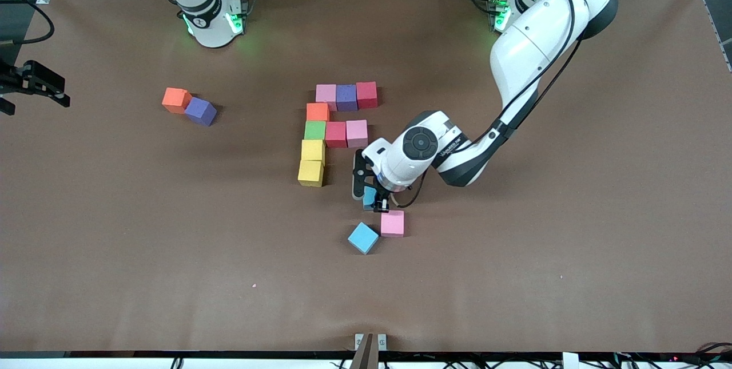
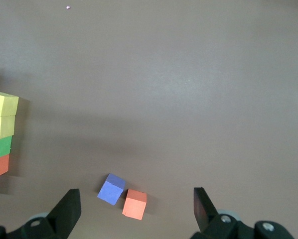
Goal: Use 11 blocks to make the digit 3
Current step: 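Carry the blue cube with the left gripper beside the yellow cubes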
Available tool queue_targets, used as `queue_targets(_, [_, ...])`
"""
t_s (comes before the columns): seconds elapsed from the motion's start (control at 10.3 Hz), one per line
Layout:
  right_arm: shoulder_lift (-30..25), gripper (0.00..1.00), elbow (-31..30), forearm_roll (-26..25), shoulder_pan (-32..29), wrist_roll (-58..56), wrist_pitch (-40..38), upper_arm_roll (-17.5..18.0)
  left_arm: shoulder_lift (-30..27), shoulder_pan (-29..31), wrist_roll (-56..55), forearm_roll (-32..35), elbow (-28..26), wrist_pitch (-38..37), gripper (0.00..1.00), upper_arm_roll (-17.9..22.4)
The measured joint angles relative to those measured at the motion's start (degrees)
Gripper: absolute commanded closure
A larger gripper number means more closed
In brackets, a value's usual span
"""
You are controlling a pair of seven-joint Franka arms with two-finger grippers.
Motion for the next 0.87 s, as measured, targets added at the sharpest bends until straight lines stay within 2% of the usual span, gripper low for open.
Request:
queue_targets(0.19, [0.0,0.0,0.0,0.0,0.0,0.0,0.0,0.0,-0.1,-1.3,-1.6,-0.5,0.0,0.0,0.69,-0.2])
queue_targets(0.68, [0.1,0.0,0.0,0.0,-0.2,0.0,0.0,-0.2,-0.3,-6.9,-7.3,-1.5,1.0,0.1,0.58,-0.2])
queue_targets(0.87, [0.1,0.0,0.0,0.0,-0.6,0.0,0.0,-0.6,-0.3,-8.6,-7.3,-1.5,2.2,0.8,0.55,1.4])
